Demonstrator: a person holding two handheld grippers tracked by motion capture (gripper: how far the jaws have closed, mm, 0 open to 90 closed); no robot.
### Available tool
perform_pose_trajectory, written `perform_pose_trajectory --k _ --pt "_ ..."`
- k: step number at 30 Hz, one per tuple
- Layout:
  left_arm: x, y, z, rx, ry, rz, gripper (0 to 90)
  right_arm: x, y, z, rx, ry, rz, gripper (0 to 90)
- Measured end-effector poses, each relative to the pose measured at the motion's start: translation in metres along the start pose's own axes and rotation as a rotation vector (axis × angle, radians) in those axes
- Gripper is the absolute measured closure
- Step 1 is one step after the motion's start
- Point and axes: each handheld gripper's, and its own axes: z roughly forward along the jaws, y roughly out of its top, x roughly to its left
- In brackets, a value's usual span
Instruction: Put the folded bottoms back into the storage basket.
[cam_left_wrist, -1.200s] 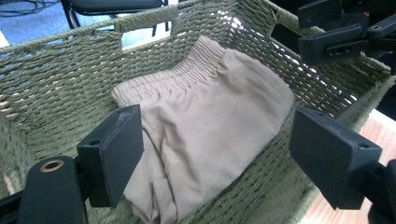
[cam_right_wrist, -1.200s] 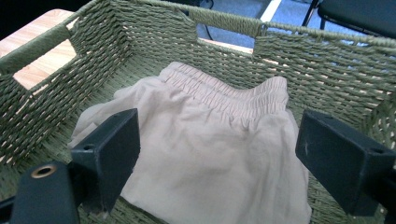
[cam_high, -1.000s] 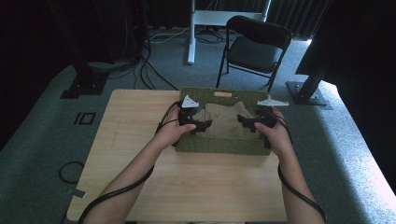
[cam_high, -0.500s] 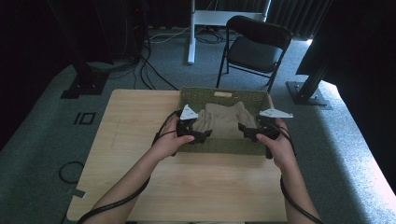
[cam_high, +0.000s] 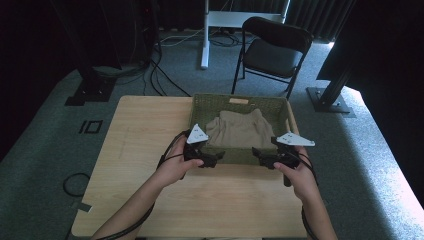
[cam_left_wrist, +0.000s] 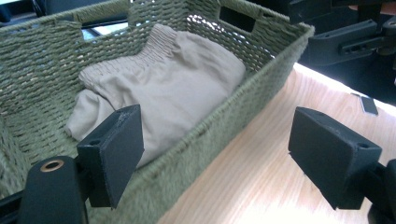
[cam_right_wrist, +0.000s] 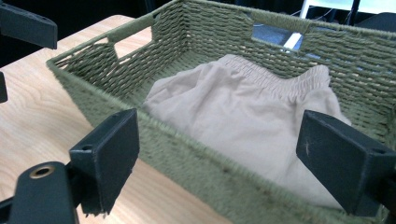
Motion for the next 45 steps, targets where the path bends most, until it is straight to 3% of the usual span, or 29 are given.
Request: perform_pose_trajectory --k 5,12,17,22,29,31,34,36,45 --pt "-0.004 -0.011 -0.005 -0.007 0.031 0.021 19.5 0.005 -0.012 -0.001 0.01 -0.002 -0.002 13.1" --pt "-0.01 -0.027 -0.01 0.007 0.023 0.035 19.5 0.009 -0.026 -0.003 0.011 0.005 -0.013 13.1" --pt "-0.011 -0.044 -0.01 0.027 0.017 0.028 19.5 0.011 -0.04 -0.003 0.027 0.008 -0.02 13.0" --pt "-0.005 -0.066 -0.007 0.055 0.023 -0.013 19.5 0.009 -0.058 0.0 0.047 0.0 -0.018 12.5" --pt "0.0 -0.09 -0.003 0.092 0.036 -0.035 19.5 0.002 -0.084 0.007 0.094 -0.037 -0.017 12.1" --pt "0.003 -0.098 -0.002 0.1 0.047 -0.043 19.5 -0.002 -0.098 0.009 0.114 -0.073 -0.003 12.1" --pt "0.005 -0.102 -0.002 0.11 0.055 -0.048 19.5 -0.003 -0.1 0.01 0.117 -0.082 0.0 12.1" --pt "0.008 -0.113 -0.002 0.122 0.073 -0.068 19.5 -0.007 -0.115 0.013 0.165 -0.131 -0.02 12.0" --pt "0.015 -0.129 -0.002 0.143 0.116 -0.085 19.4 -0.014 -0.128 0.008 0.193 -0.193 -0.032 11.6"
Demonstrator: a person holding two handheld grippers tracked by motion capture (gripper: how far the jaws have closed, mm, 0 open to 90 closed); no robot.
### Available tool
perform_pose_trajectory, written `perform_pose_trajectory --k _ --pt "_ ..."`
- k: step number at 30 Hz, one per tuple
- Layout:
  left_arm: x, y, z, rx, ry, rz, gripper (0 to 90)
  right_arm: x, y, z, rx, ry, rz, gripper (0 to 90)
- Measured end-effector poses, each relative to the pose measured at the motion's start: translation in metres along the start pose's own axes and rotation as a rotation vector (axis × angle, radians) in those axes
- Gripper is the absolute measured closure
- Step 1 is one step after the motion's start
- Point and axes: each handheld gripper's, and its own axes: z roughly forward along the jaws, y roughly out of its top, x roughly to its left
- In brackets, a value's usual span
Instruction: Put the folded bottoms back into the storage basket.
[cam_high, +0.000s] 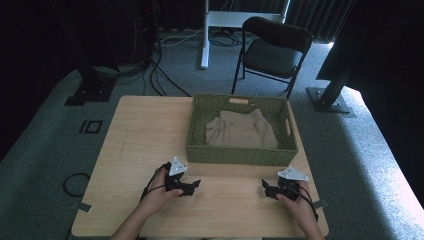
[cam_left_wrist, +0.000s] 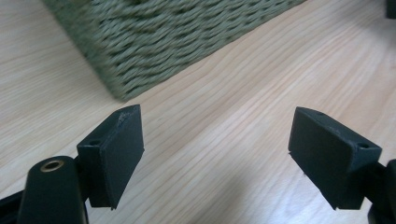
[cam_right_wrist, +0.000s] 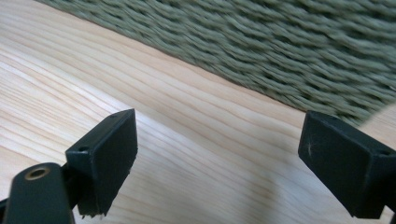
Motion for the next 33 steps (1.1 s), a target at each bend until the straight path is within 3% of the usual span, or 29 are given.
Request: perform_pose_trajectory --k 4,9,13,16,17,19,21,26,33 --pt "0.006 -0.009 0.001 0.02 0.028 -0.002 19.5 -0.004 -0.005 -0.001 0.013 -0.025 0.003 11.6" --pt "0.014 -0.02 -0.001 0.04 0.067 -0.039 19.4 -0.01 -0.011 -0.003 0.041 -0.056 0.033 11.9" --pt "0.019 -0.026 -0.003 0.064 0.122 -0.044 19.4 -0.011 -0.013 -0.003 0.06 -0.065 0.045 13.7" --pt "0.022 -0.029 -0.004 0.076 0.134 -0.049 19.4 -0.011 -0.013 -0.004 0.072 -0.043 0.079 13.7" --pt "0.024 -0.031 -0.006 0.078 0.162 -0.062 19.4 -0.012 -0.014 -0.003 0.079 -0.026 0.101 13.6" --pt "0.024 -0.031 -0.006 0.078 0.162 -0.062 19.4 -0.012 -0.014 -0.003 0.083 -0.019 0.117 13.6" --pt "0.027 -0.033 -0.008 0.074 0.193 -0.09 19.2 -0.012 -0.014 -0.003 0.082 -0.019 0.118 13.1" --pt "0.028 -0.033 -0.008 0.081 0.219 -0.115 14.7 -0.012 -0.014 -0.003 0.083 -0.013 0.119 12.3" --pt "0.028 -0.033 -0.007 0.082 0.234 -0.128 14.1 -0.012 -0.014 -0.003 0.085 -0.013 0.115 11.8"
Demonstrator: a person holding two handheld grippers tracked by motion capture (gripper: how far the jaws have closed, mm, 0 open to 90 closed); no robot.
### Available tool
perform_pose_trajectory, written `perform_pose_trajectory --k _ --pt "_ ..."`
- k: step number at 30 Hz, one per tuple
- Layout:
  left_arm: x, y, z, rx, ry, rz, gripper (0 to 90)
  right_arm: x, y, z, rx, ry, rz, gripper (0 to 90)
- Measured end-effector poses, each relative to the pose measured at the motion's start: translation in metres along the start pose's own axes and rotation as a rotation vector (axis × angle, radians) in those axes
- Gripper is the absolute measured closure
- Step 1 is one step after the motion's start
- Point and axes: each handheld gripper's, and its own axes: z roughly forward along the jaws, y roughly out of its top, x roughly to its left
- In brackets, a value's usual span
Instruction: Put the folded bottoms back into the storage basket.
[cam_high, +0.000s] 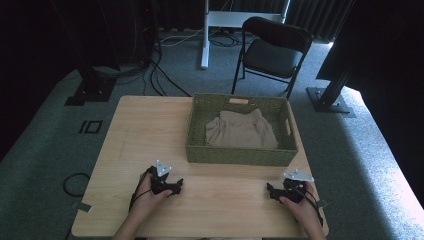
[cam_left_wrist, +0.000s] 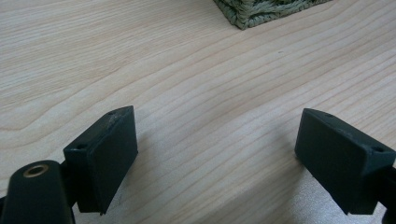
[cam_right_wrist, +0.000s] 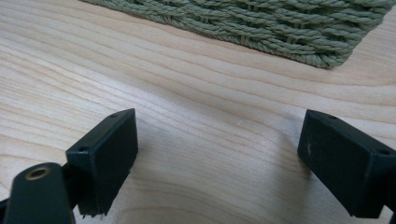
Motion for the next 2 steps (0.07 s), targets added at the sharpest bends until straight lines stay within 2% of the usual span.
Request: perform_pose_trajectory --k 2 --pt "-0.0001 0.0 0.0 0.001 0.0 0.001 13.9 0.0 -0.0001 0.0 -0.001 0.0 0.0 11.8"
